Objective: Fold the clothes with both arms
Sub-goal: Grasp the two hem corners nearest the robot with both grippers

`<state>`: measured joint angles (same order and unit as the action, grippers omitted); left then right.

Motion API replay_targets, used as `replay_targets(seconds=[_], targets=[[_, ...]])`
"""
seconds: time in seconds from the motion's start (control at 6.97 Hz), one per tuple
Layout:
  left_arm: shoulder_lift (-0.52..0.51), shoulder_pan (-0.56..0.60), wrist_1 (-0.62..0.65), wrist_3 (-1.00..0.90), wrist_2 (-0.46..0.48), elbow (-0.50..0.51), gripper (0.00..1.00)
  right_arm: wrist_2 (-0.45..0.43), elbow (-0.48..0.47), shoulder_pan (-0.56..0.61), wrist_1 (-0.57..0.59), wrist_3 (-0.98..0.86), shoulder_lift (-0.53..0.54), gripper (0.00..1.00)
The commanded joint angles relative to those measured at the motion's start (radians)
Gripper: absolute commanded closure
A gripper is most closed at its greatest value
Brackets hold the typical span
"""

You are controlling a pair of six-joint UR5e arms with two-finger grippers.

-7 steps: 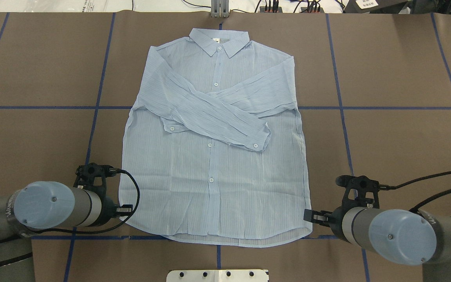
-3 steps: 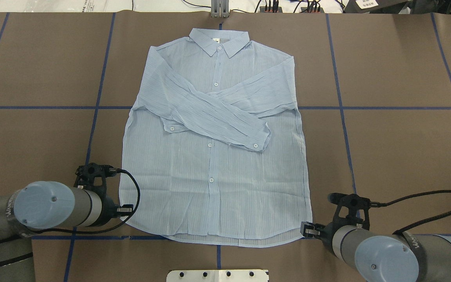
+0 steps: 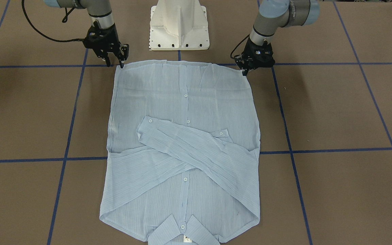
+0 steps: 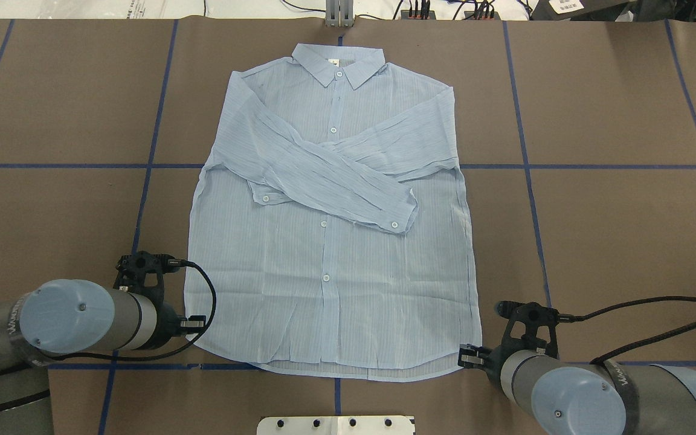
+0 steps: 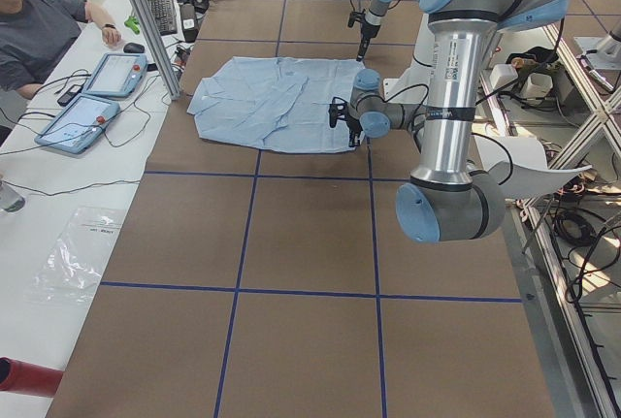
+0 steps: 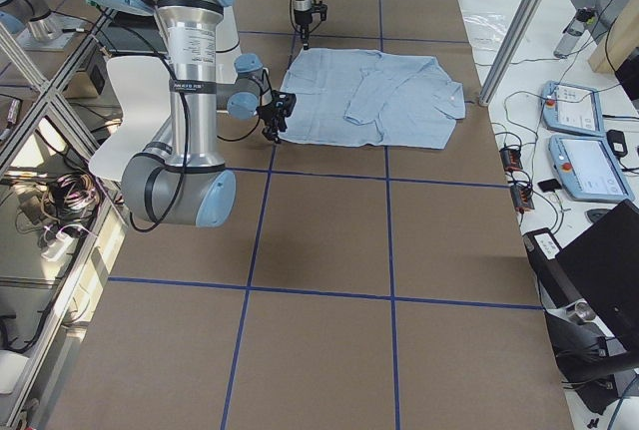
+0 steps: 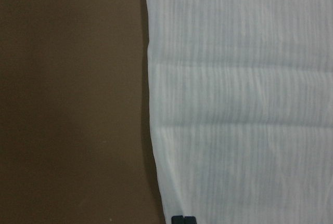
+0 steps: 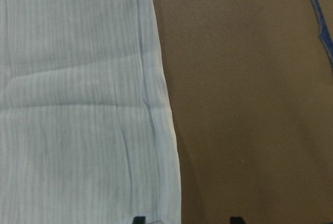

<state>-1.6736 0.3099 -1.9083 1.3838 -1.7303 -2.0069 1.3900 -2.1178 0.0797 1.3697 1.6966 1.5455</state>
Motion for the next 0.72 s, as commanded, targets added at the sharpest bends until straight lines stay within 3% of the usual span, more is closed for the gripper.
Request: replay_targets(seconds=[0.0,0.57], targets=[[0.0,0.0,0.0,0.001,-0.002,-0.001,1.0,-0.002,0.01,-0.001,0.0,0.0,-0.002,0.46],[0.0,0.0,0.0,0.001,-0.002,-0.003,1.0,-0.025,0.044,0.0,0.0,0.0,-0.039,0.54]])
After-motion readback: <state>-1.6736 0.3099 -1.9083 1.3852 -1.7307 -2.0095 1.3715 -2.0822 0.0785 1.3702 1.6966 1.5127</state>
